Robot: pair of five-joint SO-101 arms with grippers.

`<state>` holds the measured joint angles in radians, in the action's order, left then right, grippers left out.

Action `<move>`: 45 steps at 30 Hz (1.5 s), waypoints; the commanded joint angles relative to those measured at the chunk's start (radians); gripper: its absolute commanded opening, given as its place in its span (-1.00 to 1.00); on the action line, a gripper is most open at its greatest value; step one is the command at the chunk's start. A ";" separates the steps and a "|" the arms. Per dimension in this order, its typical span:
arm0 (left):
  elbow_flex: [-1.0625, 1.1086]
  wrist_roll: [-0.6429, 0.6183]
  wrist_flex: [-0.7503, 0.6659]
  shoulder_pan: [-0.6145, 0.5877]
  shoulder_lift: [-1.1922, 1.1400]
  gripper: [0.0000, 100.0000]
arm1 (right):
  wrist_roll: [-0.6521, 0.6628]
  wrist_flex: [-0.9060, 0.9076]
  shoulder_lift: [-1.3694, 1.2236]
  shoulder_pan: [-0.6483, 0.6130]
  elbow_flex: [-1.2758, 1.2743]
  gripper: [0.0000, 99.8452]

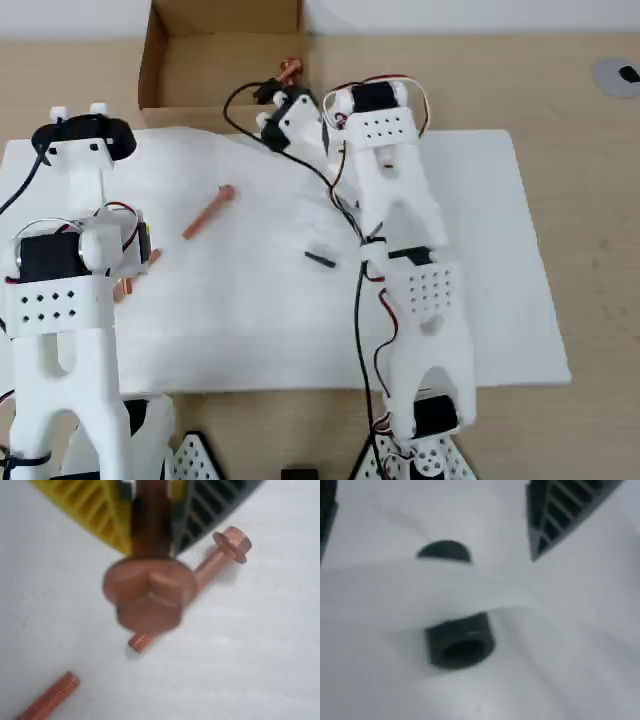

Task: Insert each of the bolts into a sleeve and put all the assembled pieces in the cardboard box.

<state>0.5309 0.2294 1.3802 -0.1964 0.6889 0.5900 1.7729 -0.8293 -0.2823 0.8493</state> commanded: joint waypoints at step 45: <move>0.006 0.003 -0.064 -0.014 0.031 -0.98 | 0.253 -0.006 -0.222 -0.013 0.134 -0.72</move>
<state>0.5447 0.2294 1.3280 -0.1964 0.6920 0.8707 1.7729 -0.9935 -0.2793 0.9291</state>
